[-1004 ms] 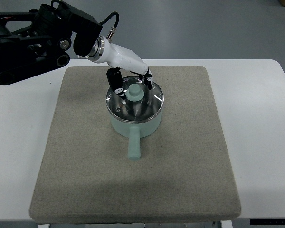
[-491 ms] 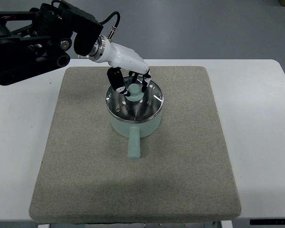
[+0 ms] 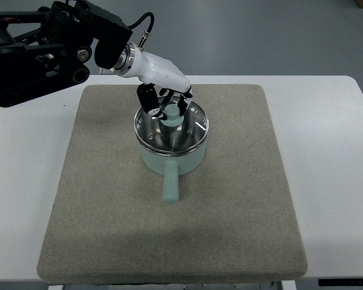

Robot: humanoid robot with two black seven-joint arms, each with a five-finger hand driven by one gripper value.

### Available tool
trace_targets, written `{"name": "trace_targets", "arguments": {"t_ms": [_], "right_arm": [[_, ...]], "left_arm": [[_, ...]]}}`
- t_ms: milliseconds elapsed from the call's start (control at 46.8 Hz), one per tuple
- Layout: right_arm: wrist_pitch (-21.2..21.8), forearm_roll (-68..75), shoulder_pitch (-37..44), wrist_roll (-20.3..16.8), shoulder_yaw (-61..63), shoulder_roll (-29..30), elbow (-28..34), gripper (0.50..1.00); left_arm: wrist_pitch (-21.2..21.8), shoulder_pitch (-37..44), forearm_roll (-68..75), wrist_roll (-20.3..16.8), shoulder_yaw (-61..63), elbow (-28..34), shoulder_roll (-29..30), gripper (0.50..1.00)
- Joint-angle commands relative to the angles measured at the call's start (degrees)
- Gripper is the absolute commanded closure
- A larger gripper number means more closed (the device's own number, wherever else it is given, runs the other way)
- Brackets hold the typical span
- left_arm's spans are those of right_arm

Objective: Place lid left of pot with left hand
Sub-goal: 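Lift the glass lid off the saucepan with the left hand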

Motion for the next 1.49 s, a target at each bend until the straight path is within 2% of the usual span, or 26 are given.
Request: {"name": "trace_targets", "arguments": {"t_ms": [0,342,683,1004,1260,1473], "right_arm": [[0.0,0.0,0.0,0.0,0.0,0.0,0.0,0.576],[0.0,0.0,0.0,0.0,0.0,0.0,0.0,0.576],[0.0,0.0,0.0,0.0,0.0,0.0,0.0,0.576],[0.0,0.0,0.1,0.0,0.0,0.0,0.0,0.576],[0.0,0.0,0.1,0.0,0.0,0.0,0.0,0.576],[0.0,0.0,0.0,0.0,0.0,0.0,0.0,0.576]], "left_arm": [[0.0,-0.3,0.0,0.0,-0.1,-0.1,0.0,1.000],[3.8,-0.9,0.1,0.1,-0.3,0.0,0.0,1.000],[4.1,-2.4,0.1,0.1,-0.4,0.0,0.3,1.000],[4.5,-3.2,0.5,0.1,-0.7,0.0,5.4,1.000],[10.0,-1.8,0.7,0.0,0.1,0.3,12.6,1.000],[15.0,2.4,3.8,-0.1,0.2,0.9,15.6,1.000]]}}
